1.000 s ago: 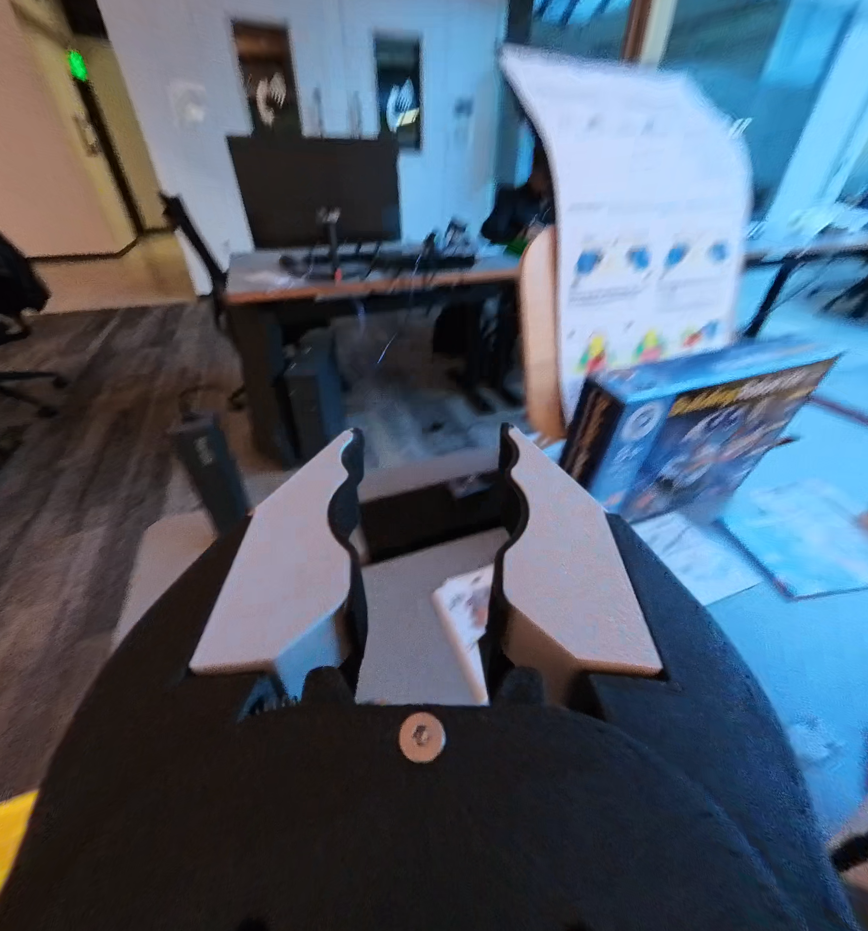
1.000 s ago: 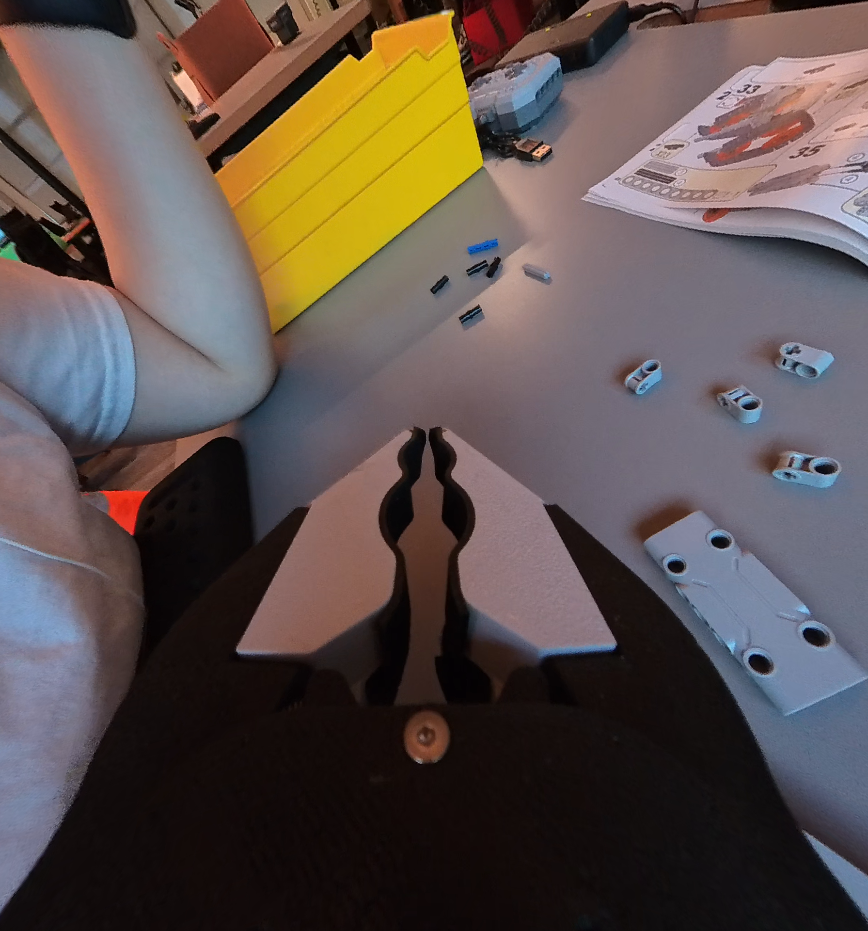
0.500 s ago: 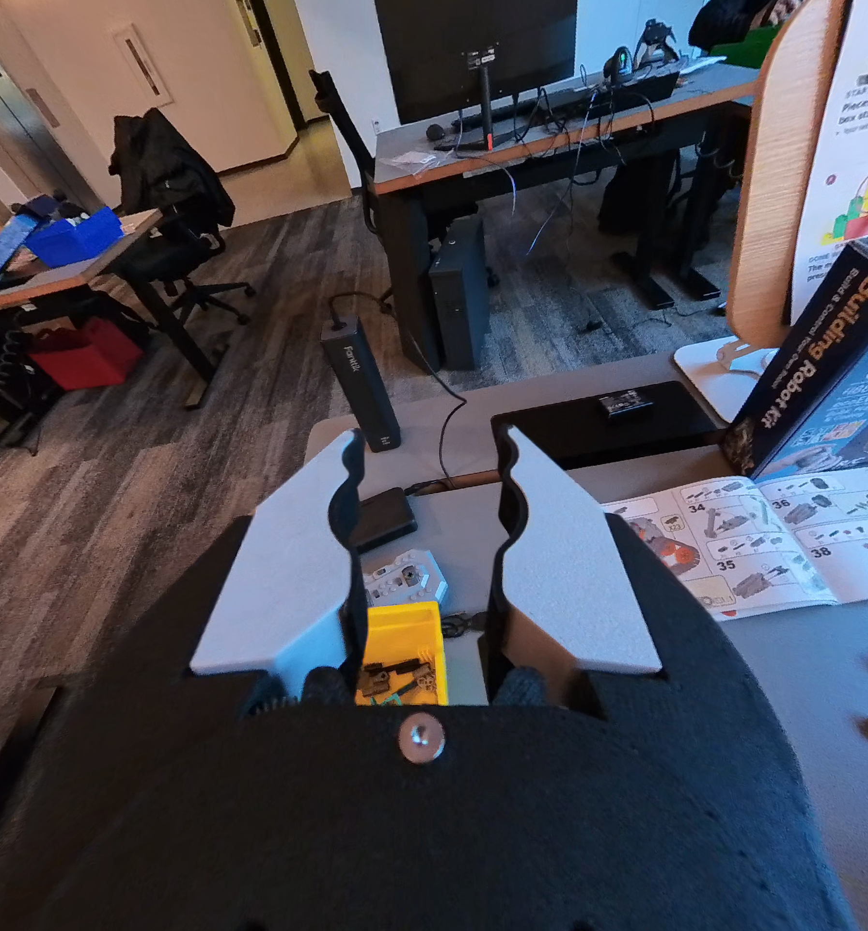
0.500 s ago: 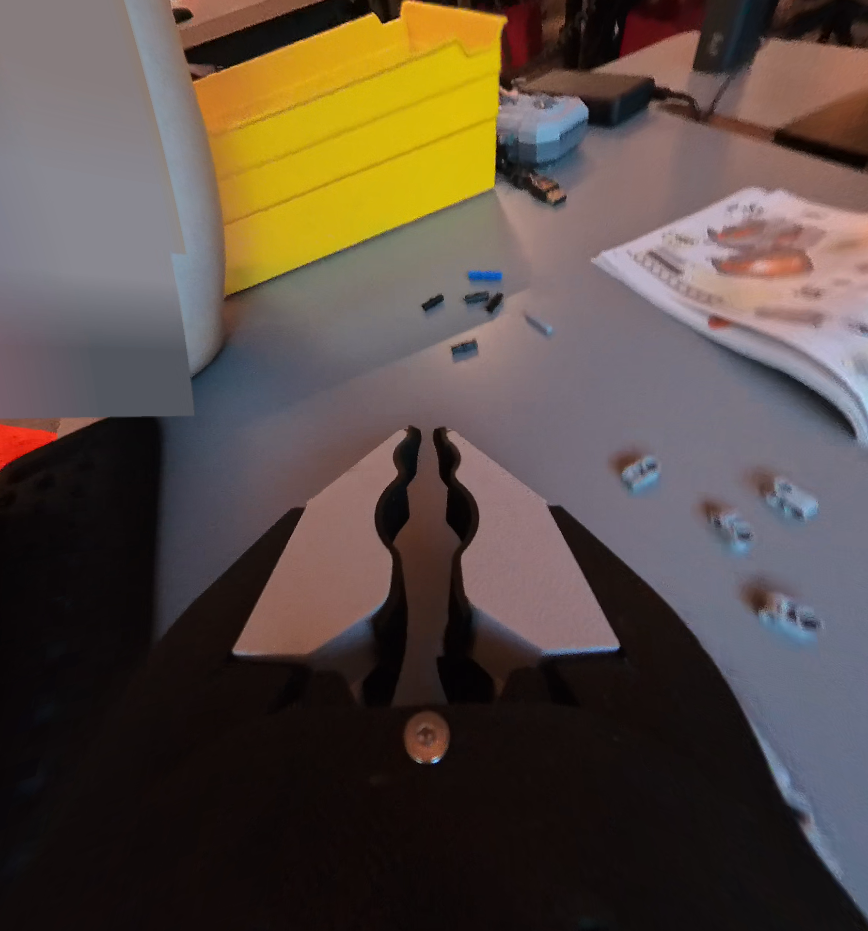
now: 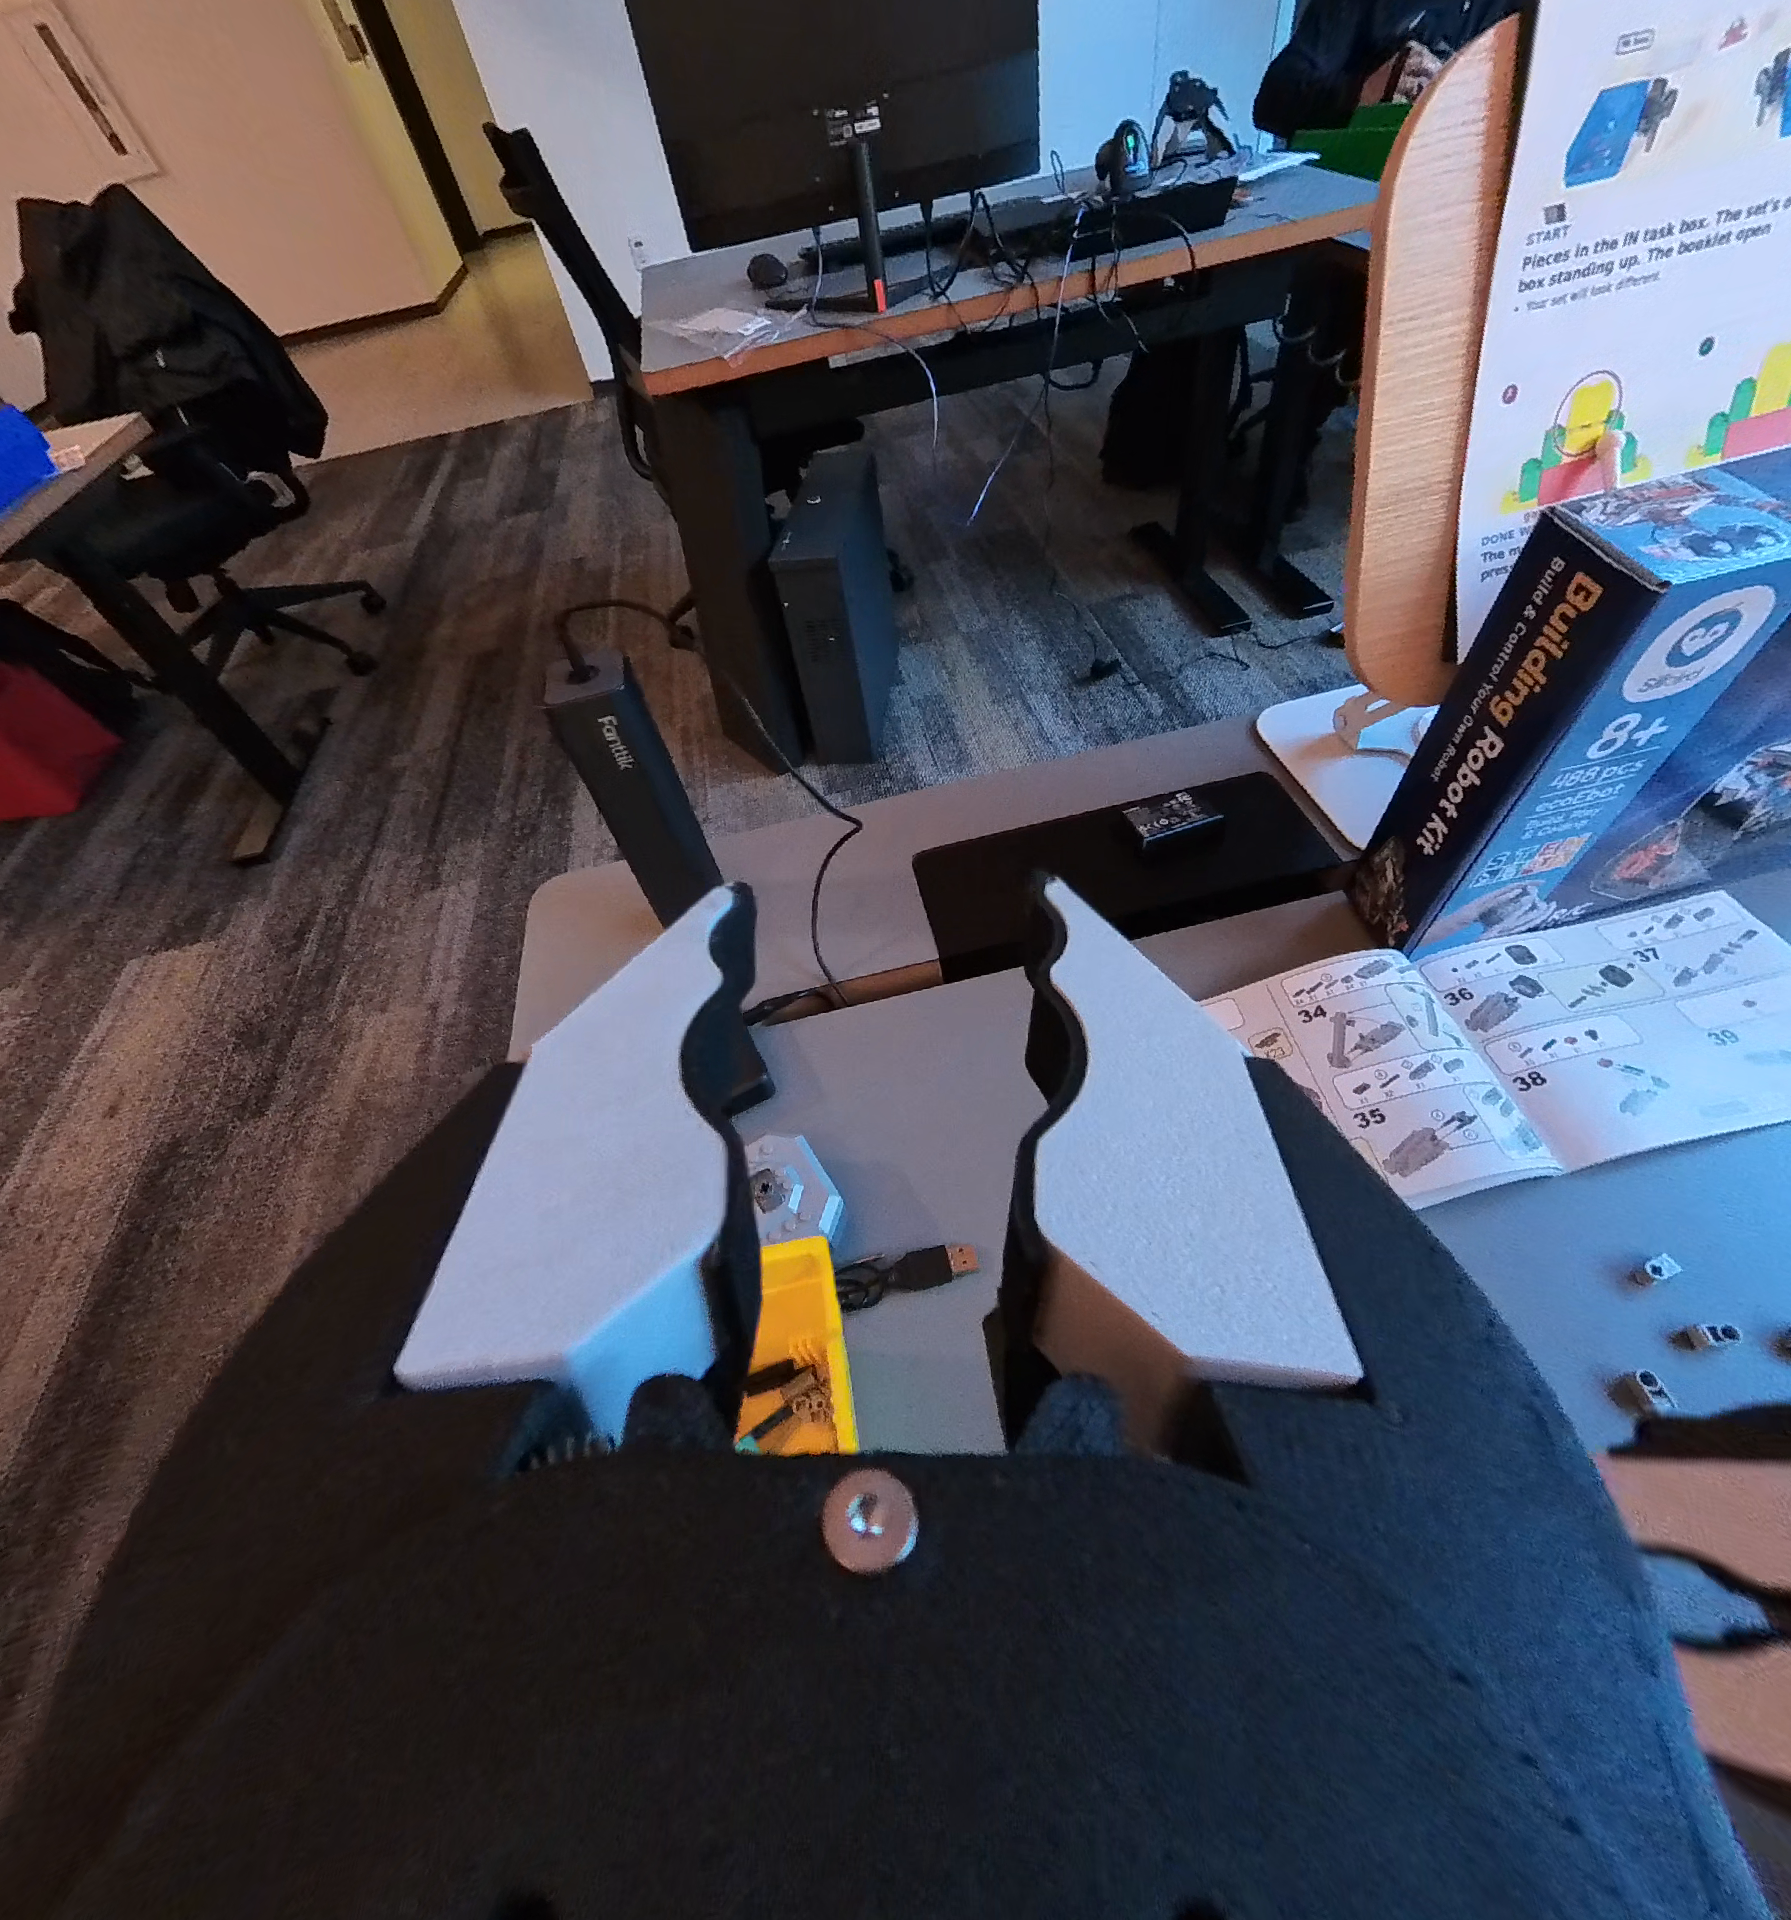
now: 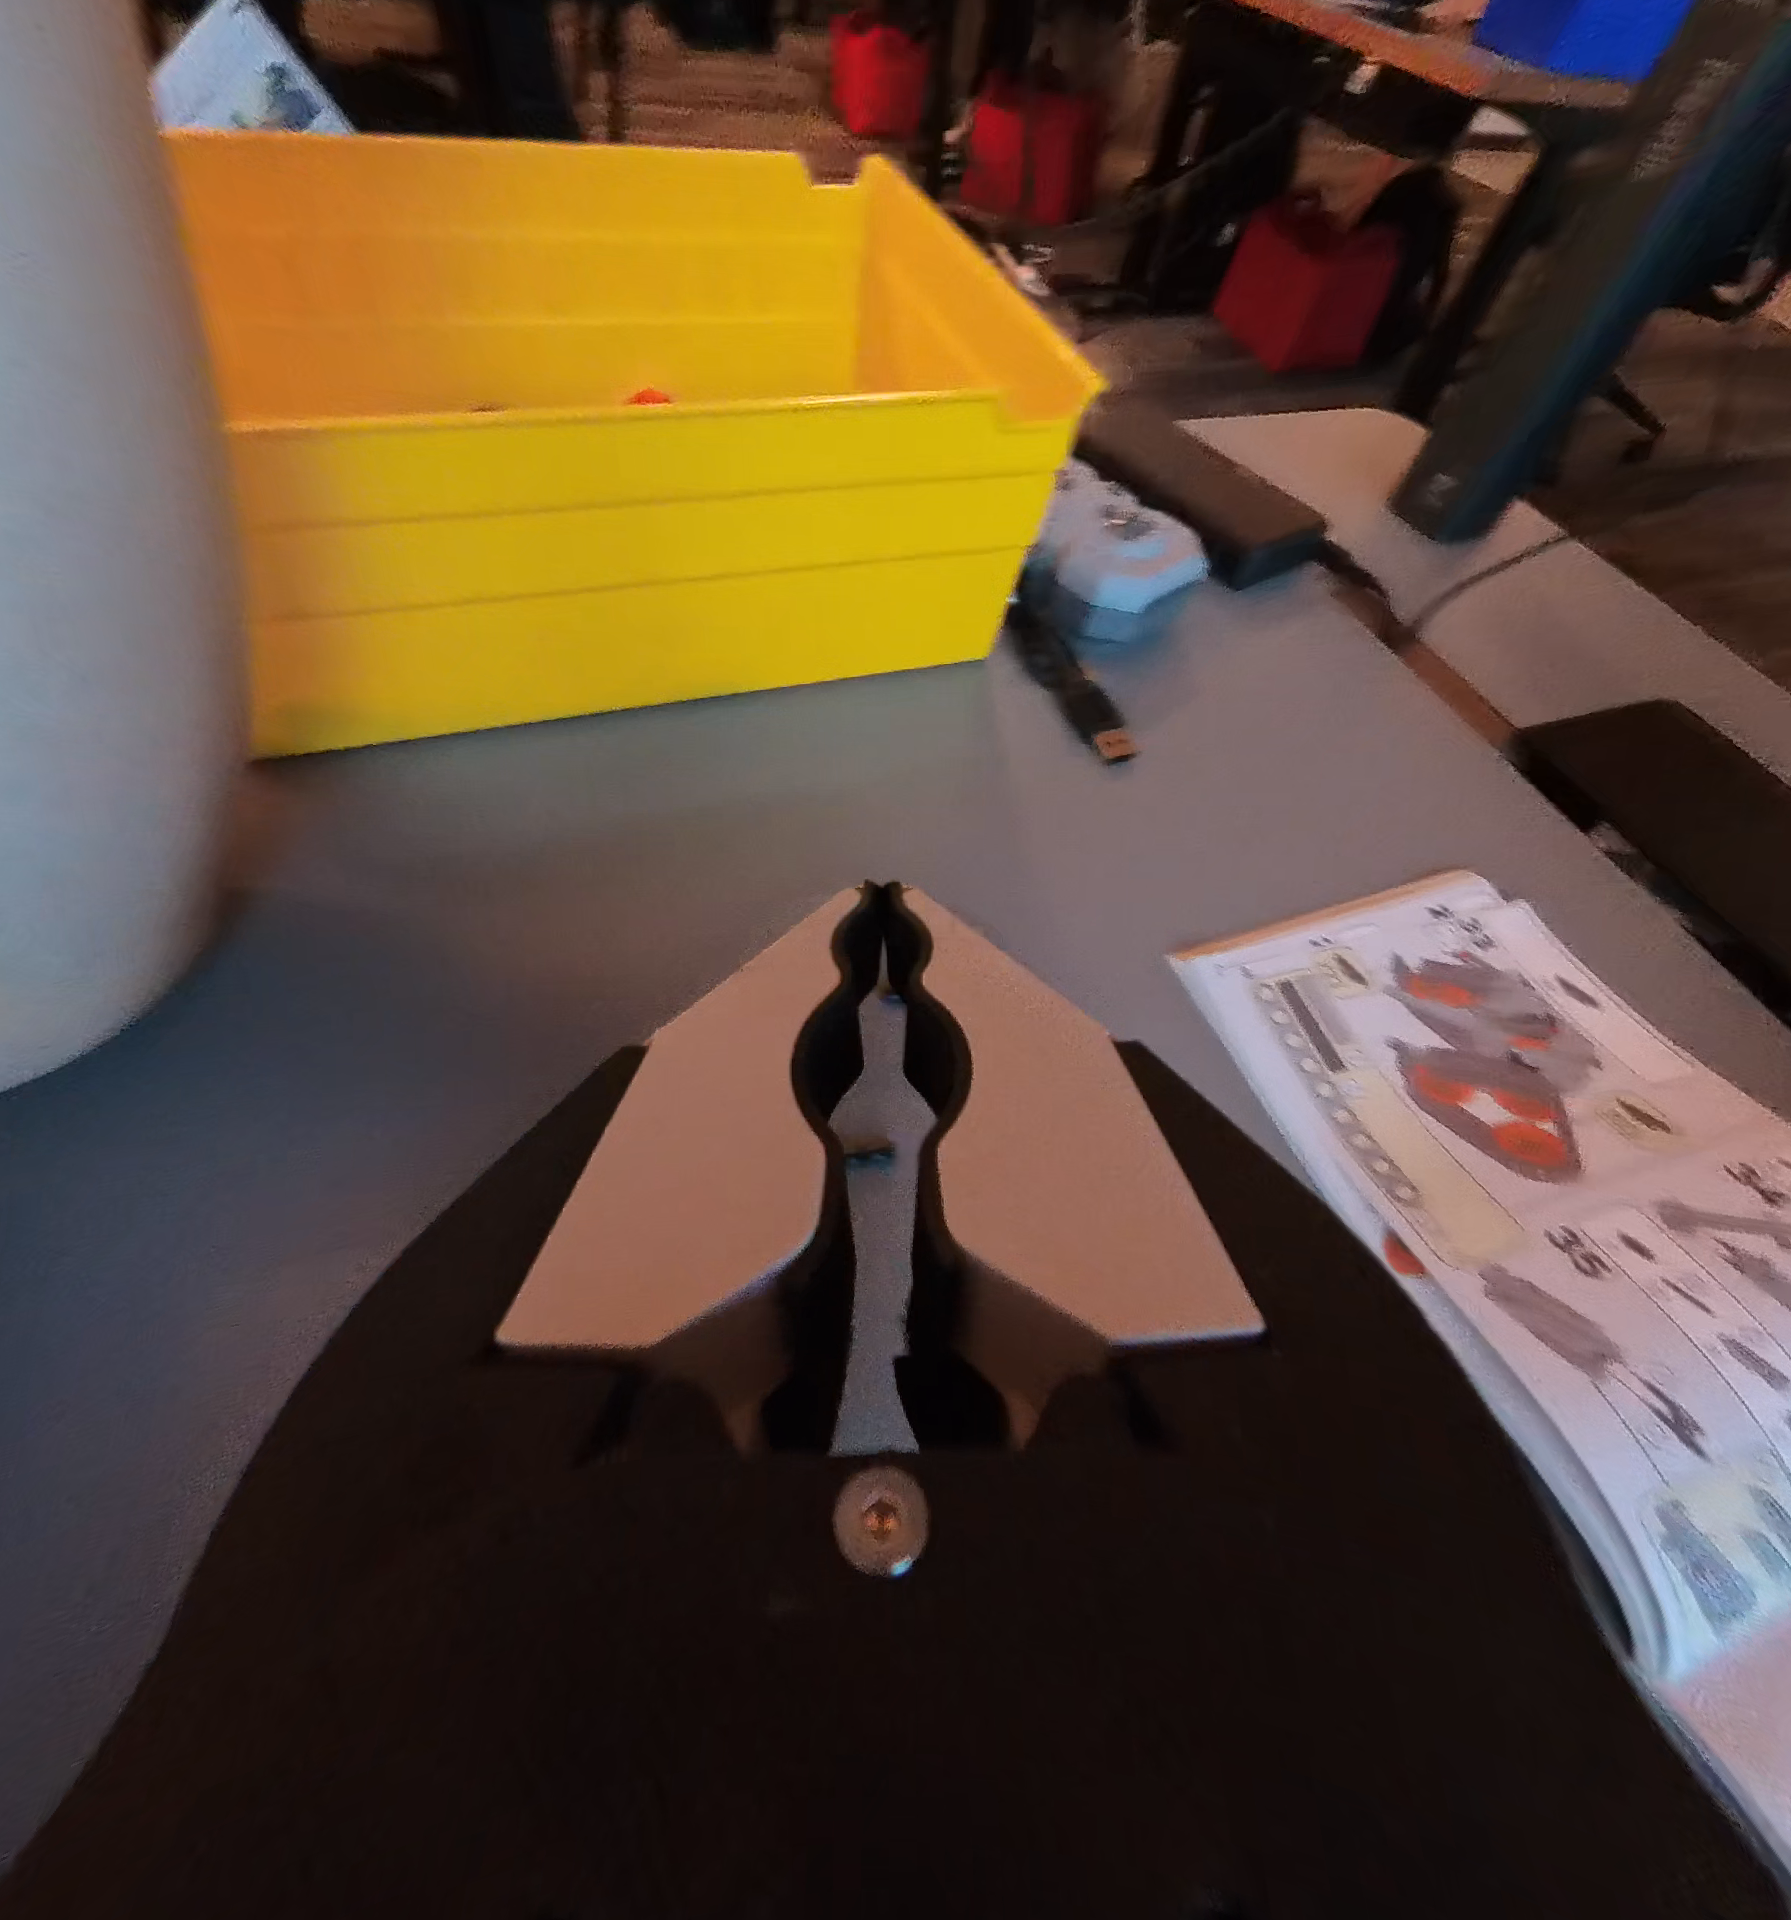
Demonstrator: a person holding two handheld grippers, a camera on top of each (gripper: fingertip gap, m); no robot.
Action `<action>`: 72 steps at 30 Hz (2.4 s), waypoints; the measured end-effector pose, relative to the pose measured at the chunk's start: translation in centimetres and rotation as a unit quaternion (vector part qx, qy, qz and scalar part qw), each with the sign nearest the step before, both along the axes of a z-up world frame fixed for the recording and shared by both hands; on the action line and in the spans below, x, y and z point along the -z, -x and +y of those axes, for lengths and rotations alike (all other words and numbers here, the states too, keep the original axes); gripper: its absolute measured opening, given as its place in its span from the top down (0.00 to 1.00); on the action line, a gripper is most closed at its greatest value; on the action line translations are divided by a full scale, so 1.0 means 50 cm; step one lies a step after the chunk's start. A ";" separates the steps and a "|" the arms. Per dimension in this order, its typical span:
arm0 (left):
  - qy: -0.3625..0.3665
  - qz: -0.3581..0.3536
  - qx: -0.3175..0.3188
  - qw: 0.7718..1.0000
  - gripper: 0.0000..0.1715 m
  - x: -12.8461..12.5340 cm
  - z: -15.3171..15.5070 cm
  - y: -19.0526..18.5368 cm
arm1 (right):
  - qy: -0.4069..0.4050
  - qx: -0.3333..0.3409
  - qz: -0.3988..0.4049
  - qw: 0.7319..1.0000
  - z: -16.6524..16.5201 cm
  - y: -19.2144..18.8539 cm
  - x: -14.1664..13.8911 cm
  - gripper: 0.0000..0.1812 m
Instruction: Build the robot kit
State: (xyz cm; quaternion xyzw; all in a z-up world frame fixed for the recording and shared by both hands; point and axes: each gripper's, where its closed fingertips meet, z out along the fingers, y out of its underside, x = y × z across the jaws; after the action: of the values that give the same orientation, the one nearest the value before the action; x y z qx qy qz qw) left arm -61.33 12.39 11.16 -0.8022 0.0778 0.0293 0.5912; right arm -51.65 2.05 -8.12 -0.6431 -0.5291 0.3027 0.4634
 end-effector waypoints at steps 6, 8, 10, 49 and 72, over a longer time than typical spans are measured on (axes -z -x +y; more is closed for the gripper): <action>0.001 -0.008 0.002 1.000 0.71 0.000 -0.003 0.000 | -0.016 -0.025 0.004 1.000 -0.038 -0.047 -0.047 1.00; 0.006 -0.005 0.003 1.000 0.71 0.005 0.001 -0.003 | -0.046 -0.041 -0.049 0.997 -0.045 -0.071 -0.017 1.00; 0.016 0.002 0.001 1.000 0.71 0.014 0.005 -0.004 | 0.042 -0.102 -0.110 0.988 -0.086 -0.093 0.056 1.00; 0.060 0.015 -0.001 0.998 0.71 0.040 -0.012 0.008 | -0.030 -0.025 -0.014 0.999 -0.036 -0.052 0.056 1.00; 0.072 0.025 0.014 0.997 0.70 0.049 -0.009 -0.013 | -0.029 0.174 0.003 0.984 0.141 -0.267 -0.003 1.00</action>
State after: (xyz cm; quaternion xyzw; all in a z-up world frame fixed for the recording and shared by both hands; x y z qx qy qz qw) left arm -60.67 11.94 8.70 -0.8406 0.1055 0.0353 0.5301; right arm -38.28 9.08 -7.97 -0.7106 -0.4162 0.2044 0.5291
